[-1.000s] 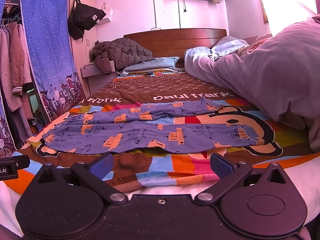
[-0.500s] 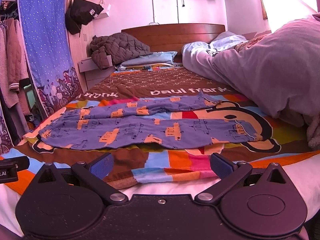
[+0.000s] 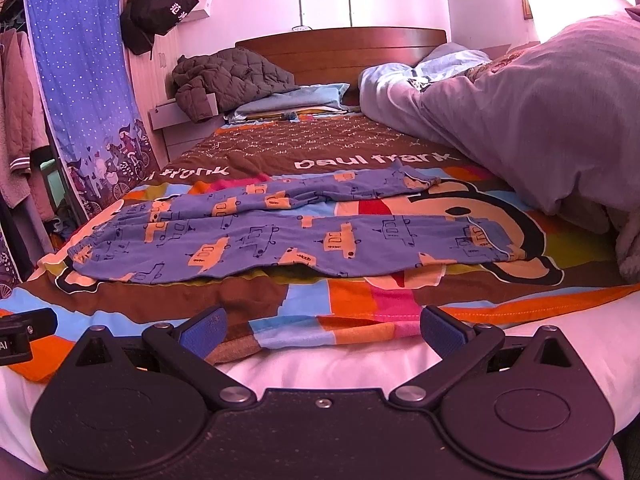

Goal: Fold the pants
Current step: 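Lower both grippers to the pants waistband and close on its edge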

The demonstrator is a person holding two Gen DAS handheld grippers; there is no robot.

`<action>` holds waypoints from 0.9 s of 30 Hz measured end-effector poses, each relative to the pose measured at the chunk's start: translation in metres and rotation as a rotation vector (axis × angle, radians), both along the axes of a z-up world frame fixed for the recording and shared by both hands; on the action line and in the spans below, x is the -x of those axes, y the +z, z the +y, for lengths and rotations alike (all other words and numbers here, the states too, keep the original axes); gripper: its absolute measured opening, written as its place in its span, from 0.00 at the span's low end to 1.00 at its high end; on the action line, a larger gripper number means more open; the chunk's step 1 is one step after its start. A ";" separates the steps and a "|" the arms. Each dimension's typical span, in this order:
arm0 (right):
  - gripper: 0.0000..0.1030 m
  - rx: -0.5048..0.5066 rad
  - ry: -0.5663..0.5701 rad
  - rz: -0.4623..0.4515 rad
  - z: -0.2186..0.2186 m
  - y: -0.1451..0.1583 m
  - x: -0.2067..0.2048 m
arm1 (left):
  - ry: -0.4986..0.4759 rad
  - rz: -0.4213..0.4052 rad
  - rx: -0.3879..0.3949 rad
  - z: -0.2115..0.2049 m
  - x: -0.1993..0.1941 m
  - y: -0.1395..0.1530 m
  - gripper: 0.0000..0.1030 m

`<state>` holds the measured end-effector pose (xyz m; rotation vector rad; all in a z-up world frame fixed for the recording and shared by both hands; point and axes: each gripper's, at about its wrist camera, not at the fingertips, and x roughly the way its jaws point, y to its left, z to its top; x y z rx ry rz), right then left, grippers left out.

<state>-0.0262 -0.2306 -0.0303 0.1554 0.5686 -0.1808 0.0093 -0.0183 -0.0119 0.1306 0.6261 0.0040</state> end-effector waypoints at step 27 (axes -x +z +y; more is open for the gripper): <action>0.99 0.088 -0.006 0.097 -0.068 -0.004 -0.088 | -0.101 0.273 0.202 0.070 -0.151 -0.005 1.00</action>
